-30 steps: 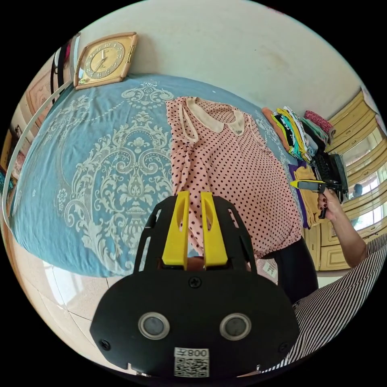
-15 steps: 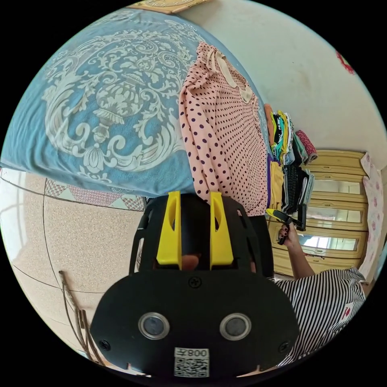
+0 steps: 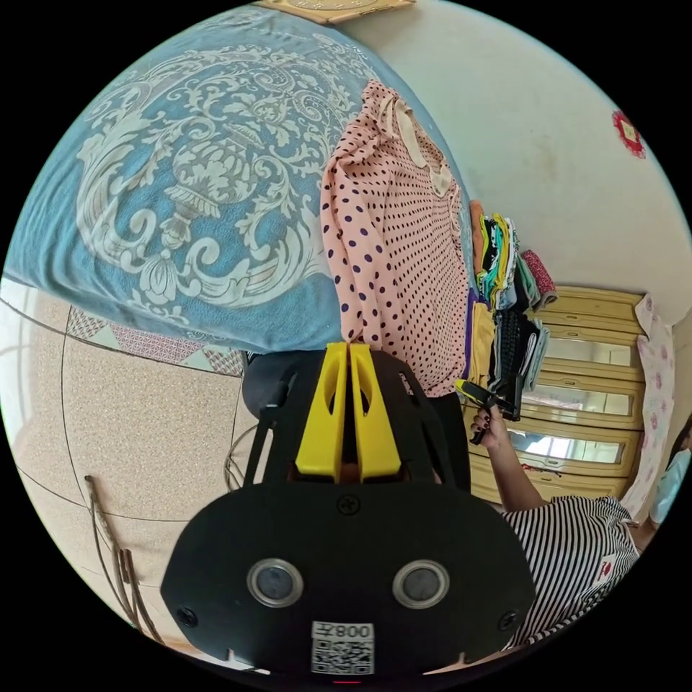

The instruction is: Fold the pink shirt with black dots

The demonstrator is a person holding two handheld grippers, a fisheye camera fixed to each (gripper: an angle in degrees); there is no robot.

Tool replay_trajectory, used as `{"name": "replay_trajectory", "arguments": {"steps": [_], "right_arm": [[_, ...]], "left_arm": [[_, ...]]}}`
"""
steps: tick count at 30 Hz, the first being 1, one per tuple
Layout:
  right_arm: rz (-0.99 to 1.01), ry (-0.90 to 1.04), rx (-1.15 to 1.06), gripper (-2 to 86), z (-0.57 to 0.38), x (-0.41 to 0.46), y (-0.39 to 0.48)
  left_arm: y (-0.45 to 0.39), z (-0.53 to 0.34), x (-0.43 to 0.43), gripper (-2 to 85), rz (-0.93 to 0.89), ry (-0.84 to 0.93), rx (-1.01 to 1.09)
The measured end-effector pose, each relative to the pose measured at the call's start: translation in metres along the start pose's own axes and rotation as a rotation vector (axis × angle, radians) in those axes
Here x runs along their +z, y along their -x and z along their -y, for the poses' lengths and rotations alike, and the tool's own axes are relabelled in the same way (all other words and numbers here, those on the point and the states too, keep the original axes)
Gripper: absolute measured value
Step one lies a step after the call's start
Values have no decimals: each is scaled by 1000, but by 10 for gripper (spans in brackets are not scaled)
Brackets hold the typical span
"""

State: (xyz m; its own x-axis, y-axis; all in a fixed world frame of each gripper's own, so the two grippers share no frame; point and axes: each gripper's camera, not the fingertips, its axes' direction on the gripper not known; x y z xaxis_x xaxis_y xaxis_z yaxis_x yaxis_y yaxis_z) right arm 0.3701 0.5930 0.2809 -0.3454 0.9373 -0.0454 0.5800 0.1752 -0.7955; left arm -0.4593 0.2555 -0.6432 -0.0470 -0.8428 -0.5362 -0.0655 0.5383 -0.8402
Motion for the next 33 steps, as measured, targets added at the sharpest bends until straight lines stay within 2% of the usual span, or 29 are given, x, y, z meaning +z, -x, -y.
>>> {"name": "replay_trajectory", "arguments": {"steps": [18, 33], "right_arm": [[282, -160, -63, 1, -126, -114, 6], [356, -191, -95, 1, -214, -158, 27]], "left_arm": [[-26, -67, -116, 2, -290, -177, 43], [-27, -132, -170, 2, -365, -222, 13]]}}
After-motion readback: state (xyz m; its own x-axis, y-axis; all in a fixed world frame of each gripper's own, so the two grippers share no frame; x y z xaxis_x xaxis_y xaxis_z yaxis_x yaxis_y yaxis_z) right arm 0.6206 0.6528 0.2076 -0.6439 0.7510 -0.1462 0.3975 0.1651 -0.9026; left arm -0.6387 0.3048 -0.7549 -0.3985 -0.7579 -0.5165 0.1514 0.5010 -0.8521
